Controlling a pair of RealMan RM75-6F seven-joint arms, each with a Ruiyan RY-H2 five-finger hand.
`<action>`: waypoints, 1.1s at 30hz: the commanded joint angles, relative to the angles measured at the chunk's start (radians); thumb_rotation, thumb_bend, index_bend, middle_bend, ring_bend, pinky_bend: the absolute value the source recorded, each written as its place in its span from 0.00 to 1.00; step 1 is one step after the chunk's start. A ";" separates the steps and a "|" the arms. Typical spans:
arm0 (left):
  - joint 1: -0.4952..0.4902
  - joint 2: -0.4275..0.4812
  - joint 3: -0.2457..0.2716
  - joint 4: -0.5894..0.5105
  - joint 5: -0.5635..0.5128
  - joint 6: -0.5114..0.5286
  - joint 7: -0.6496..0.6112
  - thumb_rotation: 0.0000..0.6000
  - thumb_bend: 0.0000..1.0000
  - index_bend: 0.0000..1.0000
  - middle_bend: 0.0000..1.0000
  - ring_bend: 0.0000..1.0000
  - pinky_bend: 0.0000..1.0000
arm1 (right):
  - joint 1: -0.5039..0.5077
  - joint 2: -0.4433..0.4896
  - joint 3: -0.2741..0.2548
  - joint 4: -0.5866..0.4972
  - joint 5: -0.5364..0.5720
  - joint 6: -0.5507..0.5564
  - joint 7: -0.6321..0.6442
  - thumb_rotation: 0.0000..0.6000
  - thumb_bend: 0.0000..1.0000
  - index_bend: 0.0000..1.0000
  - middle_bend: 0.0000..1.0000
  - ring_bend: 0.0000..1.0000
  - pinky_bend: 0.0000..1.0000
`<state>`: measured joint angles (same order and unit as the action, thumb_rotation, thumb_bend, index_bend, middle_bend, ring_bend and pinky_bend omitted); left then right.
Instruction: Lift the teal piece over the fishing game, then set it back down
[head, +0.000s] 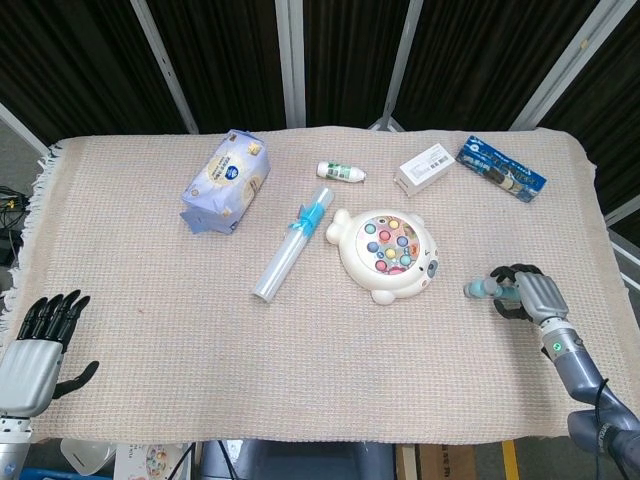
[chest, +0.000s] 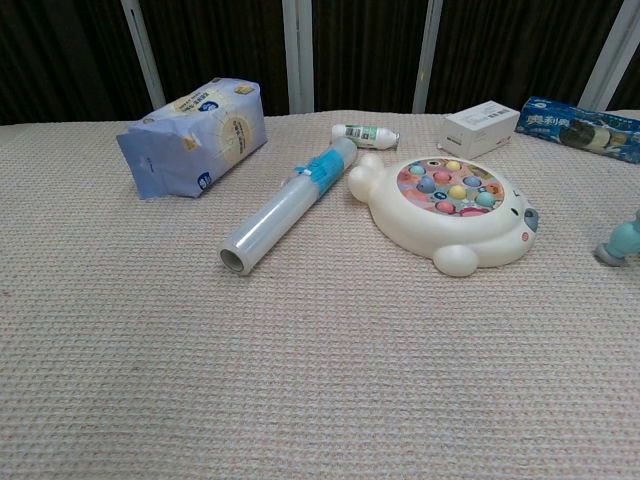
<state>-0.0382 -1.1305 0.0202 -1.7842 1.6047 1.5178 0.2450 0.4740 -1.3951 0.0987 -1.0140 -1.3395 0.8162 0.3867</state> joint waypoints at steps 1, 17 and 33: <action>-0.001 -0.001 0.000 0.001 -0.002 -0.003 0.001 1.00 0.22 0.00 0.00 0.00 0.00 | 0.000 -0.005 0.001 0.003 0.003 0.002 -0.004 1.00 0.43 0.35 0.37 0.20 0.15; -0.004 -0.005 -0.002 0.019 -0.018 -0.012 -0.017 1.00 0.22 0.00 0.00 0.00 0.00 | 0.013 -0.041 0.011 0.034 0.025 -0.011 -0.033 1.00 0.49 0.42 0.42 0.24 0.16; -0.008 -0.008 -0.005 0.022 -0.027 -0.018 -0.018 1.00 0.22 0.00 0.00 0.00 0.00 | 0.014 -0.061 0.007 0.062 0.018 -0.008 -0.019 1.00 0.63 0.54 0.49 0.30 0.19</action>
<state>-0.0466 -1.1385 0.0156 -1.7618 1.5781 1.4997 0.2269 0.4882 -1.4554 0.1060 -0.9535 -1.3205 0.8074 0.3661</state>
